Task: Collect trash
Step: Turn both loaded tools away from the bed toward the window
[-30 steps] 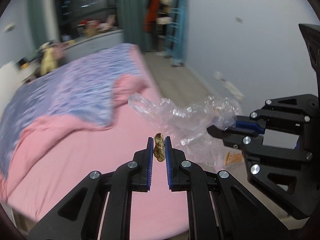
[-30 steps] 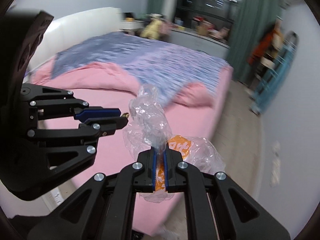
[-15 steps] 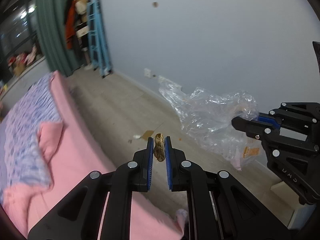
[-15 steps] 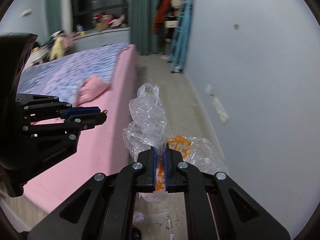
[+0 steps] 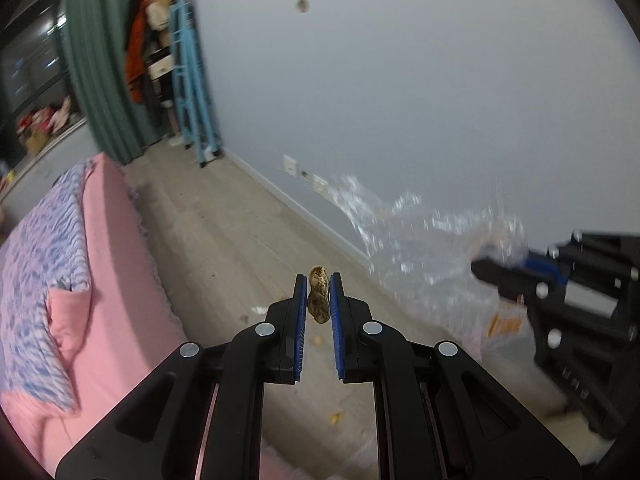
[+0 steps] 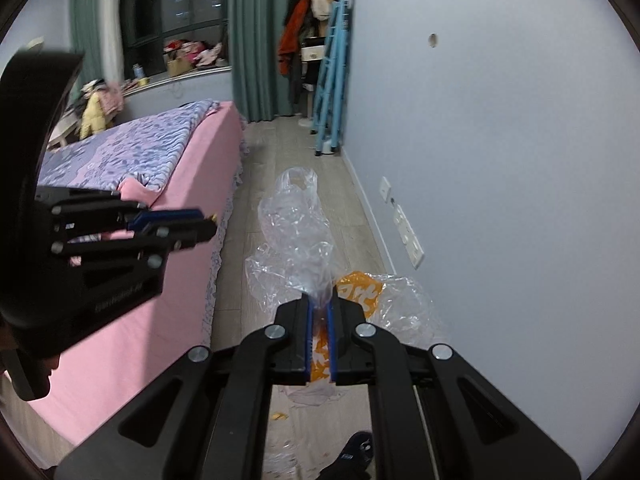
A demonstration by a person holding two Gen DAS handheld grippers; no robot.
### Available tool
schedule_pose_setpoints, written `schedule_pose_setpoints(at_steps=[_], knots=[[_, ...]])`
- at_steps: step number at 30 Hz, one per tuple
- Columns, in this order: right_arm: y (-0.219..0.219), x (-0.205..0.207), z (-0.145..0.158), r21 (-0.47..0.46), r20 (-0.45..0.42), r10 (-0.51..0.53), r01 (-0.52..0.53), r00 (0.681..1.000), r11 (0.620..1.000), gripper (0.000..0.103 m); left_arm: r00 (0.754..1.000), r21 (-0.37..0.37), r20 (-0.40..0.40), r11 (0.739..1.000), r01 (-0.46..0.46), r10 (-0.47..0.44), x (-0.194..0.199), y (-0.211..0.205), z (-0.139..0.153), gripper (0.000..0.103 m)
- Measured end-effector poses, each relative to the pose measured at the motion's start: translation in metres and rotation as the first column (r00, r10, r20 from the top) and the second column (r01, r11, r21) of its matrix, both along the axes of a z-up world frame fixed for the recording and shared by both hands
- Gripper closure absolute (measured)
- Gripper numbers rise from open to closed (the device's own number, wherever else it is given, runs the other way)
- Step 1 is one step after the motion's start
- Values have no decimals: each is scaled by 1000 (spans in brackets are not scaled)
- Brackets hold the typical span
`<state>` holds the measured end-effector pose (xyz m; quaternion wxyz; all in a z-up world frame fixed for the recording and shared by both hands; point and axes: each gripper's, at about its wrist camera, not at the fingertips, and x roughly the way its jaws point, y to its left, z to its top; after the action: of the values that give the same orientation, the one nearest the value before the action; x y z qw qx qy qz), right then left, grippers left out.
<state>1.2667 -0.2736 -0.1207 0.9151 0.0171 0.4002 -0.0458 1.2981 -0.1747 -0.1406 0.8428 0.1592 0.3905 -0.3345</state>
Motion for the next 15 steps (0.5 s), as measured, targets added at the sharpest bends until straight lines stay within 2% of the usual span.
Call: schedule_pose_setpoints(at_steps=[1, 4, 7, 12, 15], knots=[[-20, 8, -3, 1, -9, 28, -28, 1000, 1000, 96, 999, -3, -20, 999, -38, 38, 8, -18, -3, 93], [-70, 22, 3, 8, -30, 105, -105, 994, 994, 96, 995, 16, -17, 995, -94, 94, 22, -64, -3, 93], [-103, 41, 11, 0, -51, 170, -170, 984, 985, 96, 985, -13, -48, 986, -167, 166, 45, -106, 4, 93], [-144, 81, 25, -26, -30, 244, -244, 969, 969, 96, 975, -17, -33, 975, -222, 222, 80, -143, 15, 93], [-151, 111, 26, -22, -20, 278, -278, 961, 960, 96, 965, 1, -28, 965, -262, 262, 106, -149, 18, 93]])
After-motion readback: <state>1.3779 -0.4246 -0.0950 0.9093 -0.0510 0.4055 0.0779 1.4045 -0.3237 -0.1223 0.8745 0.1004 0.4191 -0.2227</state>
